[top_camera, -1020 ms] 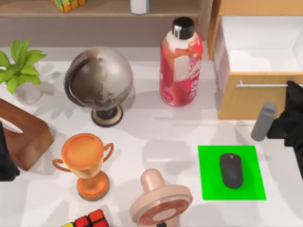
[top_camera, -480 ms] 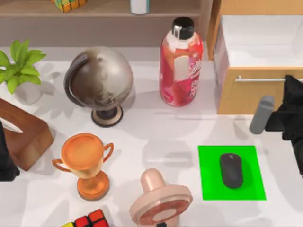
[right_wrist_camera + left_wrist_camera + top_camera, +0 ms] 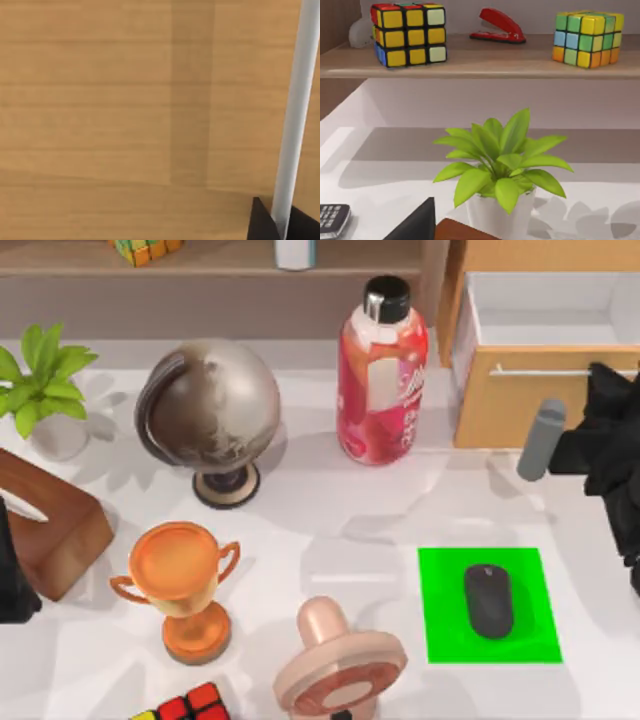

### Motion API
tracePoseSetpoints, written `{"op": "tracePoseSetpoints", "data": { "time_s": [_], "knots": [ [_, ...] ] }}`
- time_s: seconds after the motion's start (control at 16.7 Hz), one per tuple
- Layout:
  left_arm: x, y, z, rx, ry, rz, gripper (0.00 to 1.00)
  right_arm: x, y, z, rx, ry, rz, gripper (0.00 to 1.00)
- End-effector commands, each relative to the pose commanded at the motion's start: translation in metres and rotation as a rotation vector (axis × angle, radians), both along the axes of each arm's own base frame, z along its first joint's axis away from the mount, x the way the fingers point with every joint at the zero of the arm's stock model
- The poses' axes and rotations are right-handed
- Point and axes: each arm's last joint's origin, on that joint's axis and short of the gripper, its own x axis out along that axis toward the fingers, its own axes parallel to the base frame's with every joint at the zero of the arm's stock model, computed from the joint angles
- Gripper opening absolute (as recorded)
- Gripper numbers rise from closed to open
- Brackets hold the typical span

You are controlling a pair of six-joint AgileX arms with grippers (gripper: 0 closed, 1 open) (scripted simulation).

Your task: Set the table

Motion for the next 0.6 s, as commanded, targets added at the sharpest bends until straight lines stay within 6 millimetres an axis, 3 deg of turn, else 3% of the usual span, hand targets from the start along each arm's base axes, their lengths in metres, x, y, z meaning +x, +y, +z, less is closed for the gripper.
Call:
{"op": "tracePoseSetpoints", "data": {
  "time_s": [0.3, 0.6],
  "knots": [
    [0.0, 0.0, 0.0, 0.0, 0.0, 0.0, 1.0, 0.003, 0.001, 0.001, 0.002, -0.002, -0.001, 0.0],
    [0.0, 0.0, 0.0, 0.0, 0.0, 0.0, 1.0, 0.039, 0.001, 0.0, 0.003, 0.0, 0.002, 0.0]
  ]
}}
